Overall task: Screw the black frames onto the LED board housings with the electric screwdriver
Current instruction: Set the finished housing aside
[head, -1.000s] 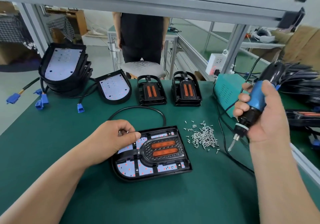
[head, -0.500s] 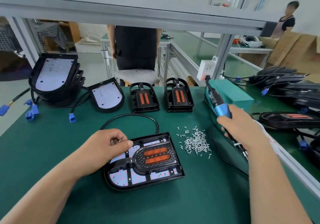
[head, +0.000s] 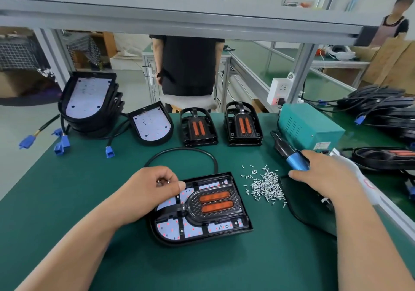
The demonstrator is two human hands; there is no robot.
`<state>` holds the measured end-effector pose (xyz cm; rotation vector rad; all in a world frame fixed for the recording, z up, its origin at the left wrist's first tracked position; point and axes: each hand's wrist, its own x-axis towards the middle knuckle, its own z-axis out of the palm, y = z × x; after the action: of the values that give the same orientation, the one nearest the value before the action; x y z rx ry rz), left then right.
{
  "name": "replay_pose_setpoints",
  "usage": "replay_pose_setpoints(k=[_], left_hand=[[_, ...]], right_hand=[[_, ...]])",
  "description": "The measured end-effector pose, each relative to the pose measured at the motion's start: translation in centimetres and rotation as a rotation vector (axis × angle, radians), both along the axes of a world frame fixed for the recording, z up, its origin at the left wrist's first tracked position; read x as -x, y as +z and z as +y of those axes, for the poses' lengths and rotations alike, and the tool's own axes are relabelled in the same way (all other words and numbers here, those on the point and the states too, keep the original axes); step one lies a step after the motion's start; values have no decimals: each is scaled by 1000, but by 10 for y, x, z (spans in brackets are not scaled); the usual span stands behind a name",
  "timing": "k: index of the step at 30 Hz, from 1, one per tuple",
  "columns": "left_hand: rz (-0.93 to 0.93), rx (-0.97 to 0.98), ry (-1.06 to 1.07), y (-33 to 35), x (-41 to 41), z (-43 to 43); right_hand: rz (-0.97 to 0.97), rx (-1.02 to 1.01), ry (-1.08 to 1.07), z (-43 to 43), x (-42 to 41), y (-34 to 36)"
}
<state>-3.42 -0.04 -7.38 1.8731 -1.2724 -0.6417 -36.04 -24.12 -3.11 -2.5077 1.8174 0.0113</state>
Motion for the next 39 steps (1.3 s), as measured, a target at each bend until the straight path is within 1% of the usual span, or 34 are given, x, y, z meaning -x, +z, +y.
replay_pose_setpoints(k=[3,6,8,9,11,13,15,17,18,19,20,23,26,29,35,37,38,39], left_hand=[[12,0,1,3,1,0],[48,2,20,4,0,-1],[114,8,33,4,0,-1],[141,8,42,4,0,-1],[206,12,70,4,-1,-1],[345,47,106,3,-3,-2],[538,112,142,4,-8,-2],[673,173,221,7,-17,-1],[696,197,284,8,-23,0],[668,207,355,8,-29,1],[591,189,423,8,-35,3],[245,8,545,5,-44,8],[-3,-125,540,3,-45,8],[-237,-229,485,4,-43,9],[-406,-329,464,4,-40,11],[-378,-305,441,5,-39,11],[-319,-265,422,5,-38,11],[-209,-198,400,5,-36,10]], right_hand=[[-143,-31,-48,-2,3,-1],[-373,70,-31,0,0,0],[-540,135,77,11,-11,4],[-619,127,159,19,-18,7],[-710,21,333,33,-31,8],[-697,-177,475,44,-41,5],[-614,-357,566,51,-47,0],[-480,-433,635,54,-53,-4],[-424,-450,656,54,-55,-7],[-386,-463,667,55,-58,-9],[-365,-471,673,55,-60,-11],[-378,-513,668,57,-64,-16],[-485,-628,661,59,-66,-16],[-574,-703,648,59,-68,-17],[-705,-800,627,60,-70,-22],[-766,-845,613,60,-72,-24],[-796,-866,610,59,-73,-24],[-822,-882,612,59,-74,-25]])
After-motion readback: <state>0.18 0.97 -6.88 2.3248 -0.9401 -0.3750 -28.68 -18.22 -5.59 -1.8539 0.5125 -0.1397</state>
